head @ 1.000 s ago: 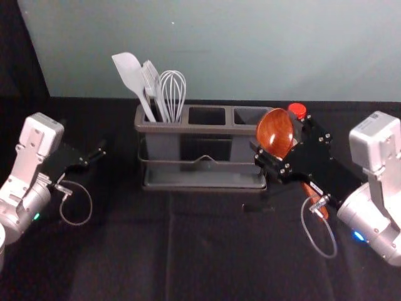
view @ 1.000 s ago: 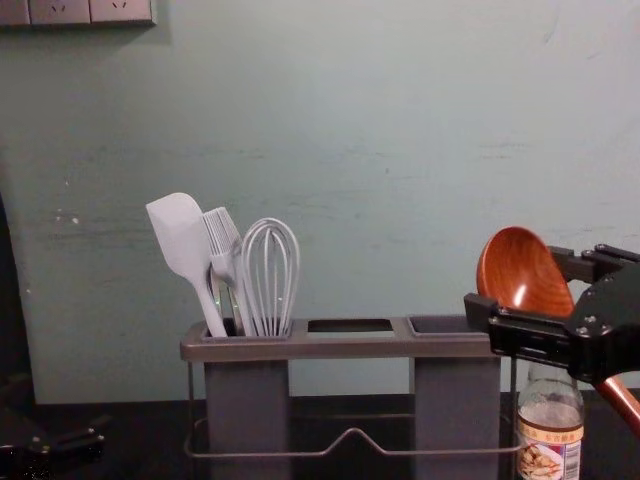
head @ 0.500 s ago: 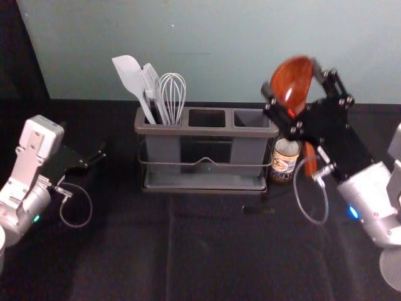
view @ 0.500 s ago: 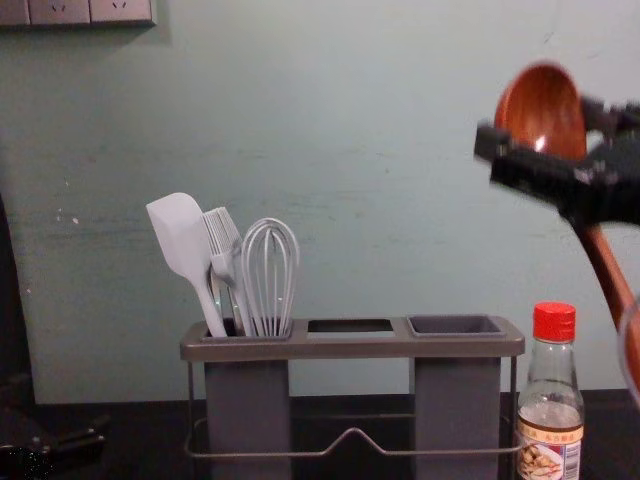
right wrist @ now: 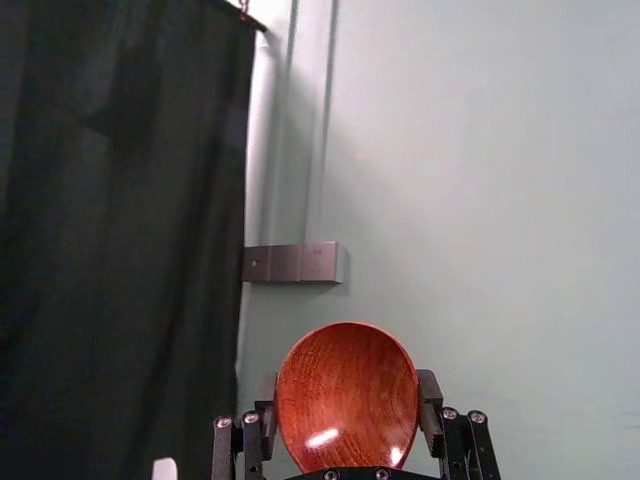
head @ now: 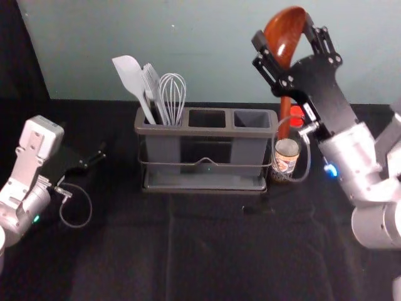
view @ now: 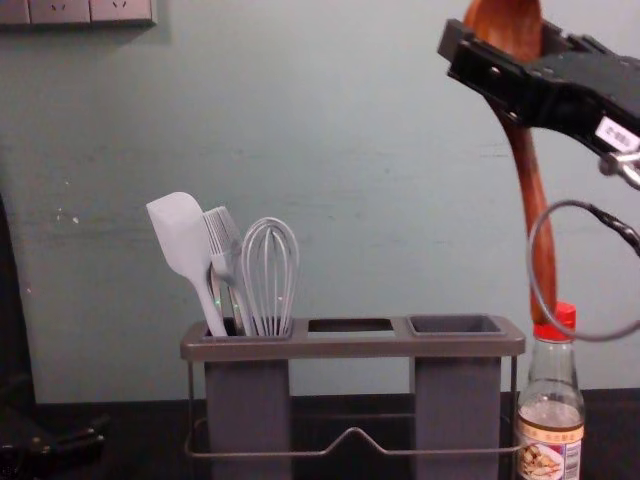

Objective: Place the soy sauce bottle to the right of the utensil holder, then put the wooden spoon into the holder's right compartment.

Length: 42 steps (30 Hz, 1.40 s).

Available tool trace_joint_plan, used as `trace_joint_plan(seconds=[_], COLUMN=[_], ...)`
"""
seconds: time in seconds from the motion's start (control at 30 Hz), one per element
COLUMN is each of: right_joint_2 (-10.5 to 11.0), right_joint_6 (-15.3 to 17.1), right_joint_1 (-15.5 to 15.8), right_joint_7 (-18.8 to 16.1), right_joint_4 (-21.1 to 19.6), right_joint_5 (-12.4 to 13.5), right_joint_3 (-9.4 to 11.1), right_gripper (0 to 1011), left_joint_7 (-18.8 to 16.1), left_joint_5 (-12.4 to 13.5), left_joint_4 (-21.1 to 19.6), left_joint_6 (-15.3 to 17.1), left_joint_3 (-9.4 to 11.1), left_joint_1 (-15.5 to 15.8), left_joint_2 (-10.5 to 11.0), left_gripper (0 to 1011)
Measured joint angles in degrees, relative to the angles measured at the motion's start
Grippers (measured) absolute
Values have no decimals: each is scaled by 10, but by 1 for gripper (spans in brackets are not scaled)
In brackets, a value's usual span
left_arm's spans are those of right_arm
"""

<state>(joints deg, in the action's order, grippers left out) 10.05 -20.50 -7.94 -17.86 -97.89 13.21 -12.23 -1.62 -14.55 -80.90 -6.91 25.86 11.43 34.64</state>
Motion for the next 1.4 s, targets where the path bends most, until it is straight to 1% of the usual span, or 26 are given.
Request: trace_joint_plan(seconds=[0.07,0.17,0.27,0.37,0.4,0.43,0.5,0.57,0.67,0.7,0.8,1.0,1.17,1.4], right_joint_2=[1,2,6,8,9,9,10,10,8,8,1,-8,-14,-18], right_joint_6=[6,12,23,27,30,30,31,31,30,30,23,11,5,-8], right_joint_1=[-16,-31,-52,-63,-71,-71,-88,-97,-118,-118,-138,-160,-170,-175], right_joint_7=[-12,-22,-41,-50,-56,-56,-68,-73,-81,-81,-84,-88,-88,-92], right_joint_4=[13,25,47,61,70,70,90,101,130,130,159,194,210,231], right_joint_5=[13,29,58,72,82,82,99,105,114,114,117,115,110,101], right_joint_3=[-1,-1,-3,-4,-5,-5,-9,-11,-19,-19,-26,-37,-43,-52], right_gripper=[837,837,838,838,837,837,838,837,838,838,838,838,838,838], left_joint_7=[0,0,0,0,0,0,0,0,0,0,0,0,0,0], left_joint_5=[0,0,0,0,0,0,0,0,0,0,0,0,0,0], left_joint_4=[0,0,0,0,0,0,0,0,0,0,0,0,0,0], left_joint_6=[0,0,0,0,0,0,0,0,0,0,0,0,0,0], left_joint_3=[0,0,0,0,0,0,0,0,0,0,0,0,0,0], left_joint_1=[0,0,0,0,0,0,0,0,0,0,0,0,0,0], left_joint_2=[0,0,0,0,0,0,0,0,0,0,0,0,0,0], left_gripper=[1005,1005,1005,1005,1005,1005,1005,1005,1005,1005,1005,1005,1005,1005])
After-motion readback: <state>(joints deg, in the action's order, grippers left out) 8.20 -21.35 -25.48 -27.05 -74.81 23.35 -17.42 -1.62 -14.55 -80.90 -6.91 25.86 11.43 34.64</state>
